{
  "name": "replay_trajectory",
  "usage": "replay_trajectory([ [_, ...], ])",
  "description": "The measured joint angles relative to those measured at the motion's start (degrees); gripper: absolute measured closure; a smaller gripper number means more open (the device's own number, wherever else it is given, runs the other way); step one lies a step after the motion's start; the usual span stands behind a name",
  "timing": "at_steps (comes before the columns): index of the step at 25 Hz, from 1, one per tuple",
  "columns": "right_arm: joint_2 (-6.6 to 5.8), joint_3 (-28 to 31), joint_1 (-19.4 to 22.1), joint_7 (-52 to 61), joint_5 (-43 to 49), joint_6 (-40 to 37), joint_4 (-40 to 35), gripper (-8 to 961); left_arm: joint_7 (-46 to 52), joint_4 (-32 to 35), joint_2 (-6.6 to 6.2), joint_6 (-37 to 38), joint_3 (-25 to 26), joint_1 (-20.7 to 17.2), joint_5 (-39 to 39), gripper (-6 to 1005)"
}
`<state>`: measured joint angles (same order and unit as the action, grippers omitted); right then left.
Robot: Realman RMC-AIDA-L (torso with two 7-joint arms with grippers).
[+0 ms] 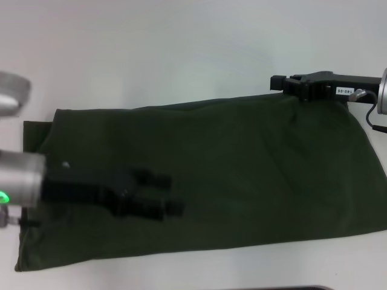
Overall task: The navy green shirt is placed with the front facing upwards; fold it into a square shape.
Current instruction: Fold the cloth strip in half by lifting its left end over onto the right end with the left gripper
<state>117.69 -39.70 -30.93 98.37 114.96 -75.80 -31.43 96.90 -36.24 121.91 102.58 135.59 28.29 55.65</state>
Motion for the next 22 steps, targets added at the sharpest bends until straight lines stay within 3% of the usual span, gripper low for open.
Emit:
replay_trajectory([
  [7, -1.29, 1.4, 1.6, 0.0, -0.2, 0.5, -0.5, 904, 4.5, -2.7, -2.99, -0.5, 7.0, 0.1, 3.0, 88],
  [12, -3.68, 6.4, 3.5, 0.4, -0.3, -0.7, -0.3, 900, 7.7, -2.6, -5.24, -4.7, 9.8, -0.1, 3.1, 86],
  [18, -5.94, 11.3, 6.1, 0.6, -0.4, -4.1, -0.4, 723, 10.3, -2.7, -6.24, -5.6, 12.5, -0.3, 2.9, 83],
  [22, -7.36, 12.3, 7.2, 0.7, -0.1, -5.2, -0.1, 526, 10.7, -2.8, -6.69, -5.9, 12.9, -0.5, 1.5, 83],
])
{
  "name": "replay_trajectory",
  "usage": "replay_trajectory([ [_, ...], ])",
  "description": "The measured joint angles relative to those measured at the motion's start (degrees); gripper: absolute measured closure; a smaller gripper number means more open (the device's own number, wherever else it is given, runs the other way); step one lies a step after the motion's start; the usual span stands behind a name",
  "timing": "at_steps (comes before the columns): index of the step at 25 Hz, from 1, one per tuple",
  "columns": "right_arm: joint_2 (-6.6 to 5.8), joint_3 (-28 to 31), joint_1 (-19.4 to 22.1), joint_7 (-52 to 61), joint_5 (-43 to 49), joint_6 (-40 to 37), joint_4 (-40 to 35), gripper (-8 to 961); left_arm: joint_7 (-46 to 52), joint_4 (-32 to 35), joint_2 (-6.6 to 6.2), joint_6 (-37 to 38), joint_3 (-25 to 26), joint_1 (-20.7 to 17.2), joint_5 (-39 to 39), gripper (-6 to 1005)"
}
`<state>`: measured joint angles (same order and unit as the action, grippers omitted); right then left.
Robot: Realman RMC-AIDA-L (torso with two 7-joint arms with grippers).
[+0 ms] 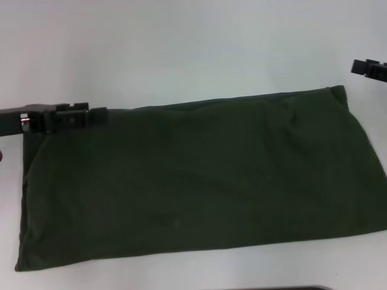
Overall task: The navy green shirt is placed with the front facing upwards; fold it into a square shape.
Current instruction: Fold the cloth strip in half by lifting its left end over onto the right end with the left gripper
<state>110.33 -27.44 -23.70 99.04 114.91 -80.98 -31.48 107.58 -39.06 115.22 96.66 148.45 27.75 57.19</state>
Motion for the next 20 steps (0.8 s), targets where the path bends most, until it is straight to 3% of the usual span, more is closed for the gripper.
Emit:
replay_trajectory([
  [7, -1.07, 1.2, 2.3, 2.2, 0.1, 0.2, 0.0, 299, 0.8, -0.4, -1.44, 0.3, -0.1, -1.5, -1.8, 84],
  [15, -1.19, 1.8, 2.7, 3.0, 0.2, 0.6, 0.2, 33, 3.2, -1.1, -3.39, 1.7, 0.0, -3.8, -1.8, 84],
  [20, -1.08, 1.8, 3.0, 3.1, 0.2, 2.1, 0.3, 35, 3.4, -1.3, -3.76, 1.8, 0.1, -5.2, -1.9, 87],
])
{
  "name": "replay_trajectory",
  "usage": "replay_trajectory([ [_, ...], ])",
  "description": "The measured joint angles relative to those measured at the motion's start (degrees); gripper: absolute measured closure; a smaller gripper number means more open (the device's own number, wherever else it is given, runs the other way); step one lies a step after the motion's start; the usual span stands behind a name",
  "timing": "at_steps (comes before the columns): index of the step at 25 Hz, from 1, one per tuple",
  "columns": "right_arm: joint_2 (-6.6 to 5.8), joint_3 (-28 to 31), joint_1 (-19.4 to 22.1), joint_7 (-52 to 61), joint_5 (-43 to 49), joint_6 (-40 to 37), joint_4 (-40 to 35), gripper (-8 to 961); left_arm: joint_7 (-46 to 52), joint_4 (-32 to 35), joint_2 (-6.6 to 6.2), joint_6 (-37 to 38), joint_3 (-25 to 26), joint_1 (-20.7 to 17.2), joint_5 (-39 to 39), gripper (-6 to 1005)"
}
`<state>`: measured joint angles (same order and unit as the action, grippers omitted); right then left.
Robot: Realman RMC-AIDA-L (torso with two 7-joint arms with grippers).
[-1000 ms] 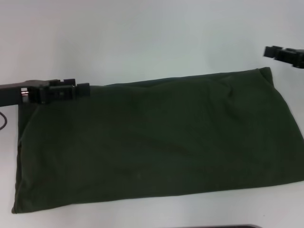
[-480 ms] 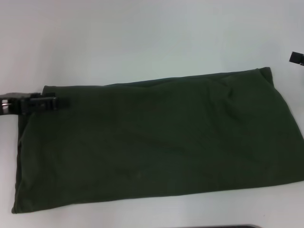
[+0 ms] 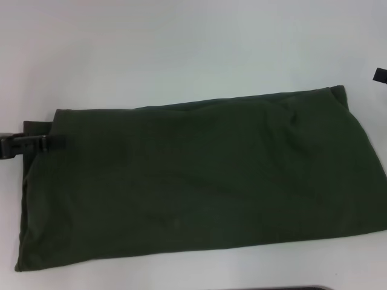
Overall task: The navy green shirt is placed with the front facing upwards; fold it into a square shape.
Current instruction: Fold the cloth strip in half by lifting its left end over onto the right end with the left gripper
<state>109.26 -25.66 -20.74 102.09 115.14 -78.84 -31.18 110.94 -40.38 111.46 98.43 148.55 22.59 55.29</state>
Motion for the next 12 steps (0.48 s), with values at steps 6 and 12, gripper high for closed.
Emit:
replay_trajectory([
  [6, 0.28, 0.2, -0.2, 0.0, 0.0, 0.3, -0.1, 38, 1.3, 0.0, -0.89, 0.1, -0.4, -0.5, -1.9, 90],
  [12, 0.42, 0.2, -0.2, 0.0, 0.0, 0.1, -0.2, 38, 1.8, 0.3, -1.59, 0.7, 0.0, -0.6, -3.8, 91],
])
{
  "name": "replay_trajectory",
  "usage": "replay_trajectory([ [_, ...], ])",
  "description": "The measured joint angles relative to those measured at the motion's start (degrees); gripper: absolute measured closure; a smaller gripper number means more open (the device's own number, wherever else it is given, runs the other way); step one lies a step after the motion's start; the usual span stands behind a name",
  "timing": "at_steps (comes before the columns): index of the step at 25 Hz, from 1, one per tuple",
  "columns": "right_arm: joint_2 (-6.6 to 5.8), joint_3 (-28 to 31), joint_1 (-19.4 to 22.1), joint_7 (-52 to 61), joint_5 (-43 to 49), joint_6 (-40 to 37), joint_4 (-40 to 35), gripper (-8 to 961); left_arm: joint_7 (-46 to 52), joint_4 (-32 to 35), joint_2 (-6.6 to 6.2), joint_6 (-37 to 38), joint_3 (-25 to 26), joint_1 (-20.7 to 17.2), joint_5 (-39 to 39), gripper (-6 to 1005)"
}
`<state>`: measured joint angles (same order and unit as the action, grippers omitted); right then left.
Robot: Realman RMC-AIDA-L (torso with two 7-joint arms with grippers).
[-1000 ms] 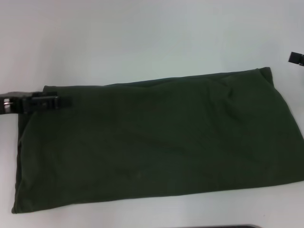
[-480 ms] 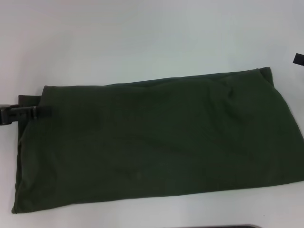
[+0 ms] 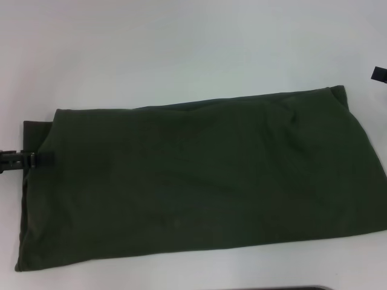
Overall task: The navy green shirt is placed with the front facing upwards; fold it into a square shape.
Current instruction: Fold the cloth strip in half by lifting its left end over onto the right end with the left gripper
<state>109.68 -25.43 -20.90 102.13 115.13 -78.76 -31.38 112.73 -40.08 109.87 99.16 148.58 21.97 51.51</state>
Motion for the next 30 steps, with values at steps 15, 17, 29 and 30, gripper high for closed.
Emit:
replay_trajectory([
  [15, 0.00, 0.1, 0.3, 0.0, -0.2, -0.3, -0.1, 37, 1.5, 0.3, 0.16, -3.7, -0.1, 0.2, -4.2, 93],
  [17, 0.04, 0.1, 0.3, 0.0, -0.2, -0.3, 0.0, 37, 1.6, 0.4, 0.33, -4.0, -0.5, 0.3, -4.3, 93],
  [29, 0.09, 0.1, 0.2, -0.4, -0.4, -0.3, -0.1, 37, 1.1, 1.6, 1.44, -4.5, -2.1, 1.9, -4.7, 94],
  [30, 0.09, 0.1, 0.2, -0.4, -0.4, -0.3, -0.1, 37, 1.1, 1.6, 1.46, -4.7, -2.1, 2.1, -4.8, 94],
])
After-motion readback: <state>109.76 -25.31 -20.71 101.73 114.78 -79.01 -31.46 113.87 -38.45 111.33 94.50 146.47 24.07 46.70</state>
